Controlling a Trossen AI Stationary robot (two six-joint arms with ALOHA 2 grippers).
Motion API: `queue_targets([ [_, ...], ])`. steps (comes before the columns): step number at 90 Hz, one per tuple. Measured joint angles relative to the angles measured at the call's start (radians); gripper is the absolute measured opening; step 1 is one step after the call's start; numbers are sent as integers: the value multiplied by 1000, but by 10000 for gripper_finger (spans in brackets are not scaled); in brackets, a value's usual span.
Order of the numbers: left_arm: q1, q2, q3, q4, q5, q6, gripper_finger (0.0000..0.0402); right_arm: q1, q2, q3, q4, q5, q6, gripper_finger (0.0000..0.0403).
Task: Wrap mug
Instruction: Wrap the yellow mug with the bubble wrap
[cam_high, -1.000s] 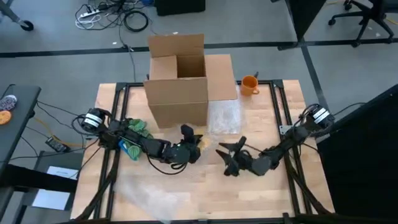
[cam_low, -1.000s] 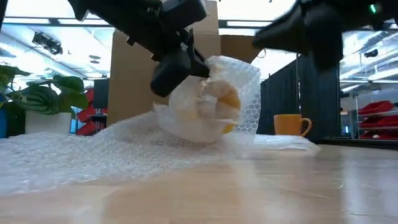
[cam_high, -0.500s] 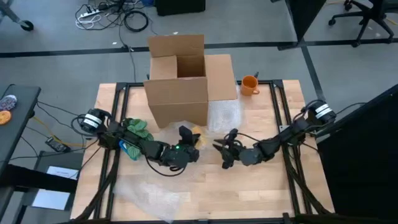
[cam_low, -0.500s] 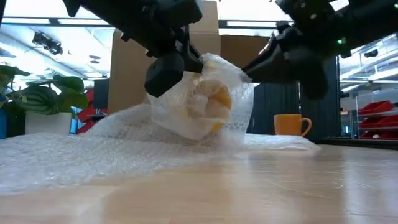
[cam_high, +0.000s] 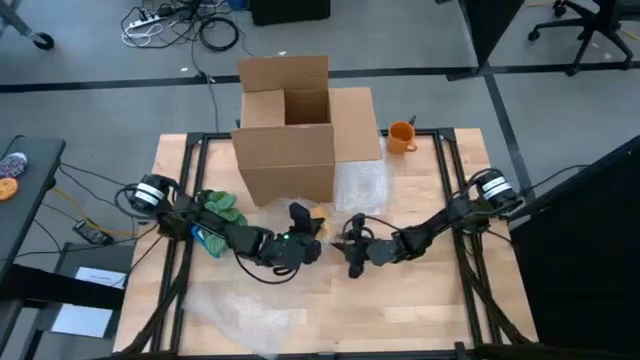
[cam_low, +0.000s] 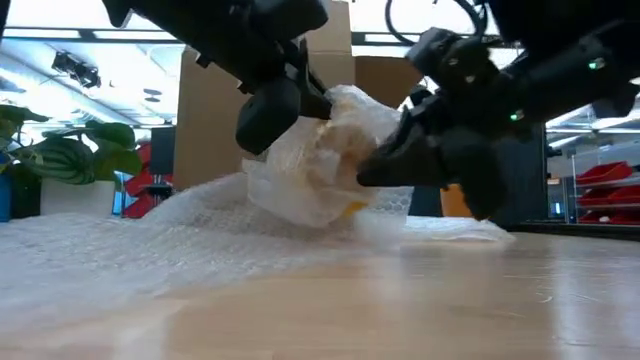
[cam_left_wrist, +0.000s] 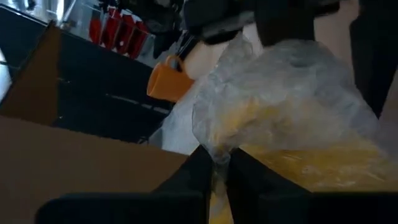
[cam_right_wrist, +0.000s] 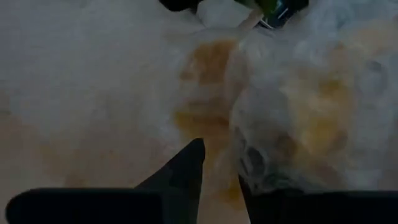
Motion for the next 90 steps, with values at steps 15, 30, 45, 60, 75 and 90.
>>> queue_targets([
  [15,2,0,0,-25,-22,-2,25,8,-3,9,-55,26,-25,72],
  [30,2,0,0,-71,-24,-9,25,76,-70,9,-187,153,-16,73],
  [45,2,0,0,-98,-33,-12,24,156,-160,9,-354,192,11,82],
  [60,-4,0,0,-112,-96,5,15,191,-268,9,-413,278,50,94],
  [75,-18,0,0,-114,-100,7,9,147,-392,3,-480,336,69,107],
  [90,-18,1,0,-113,-138,50,8,37,-440,-58,-521,77,290,114],
])
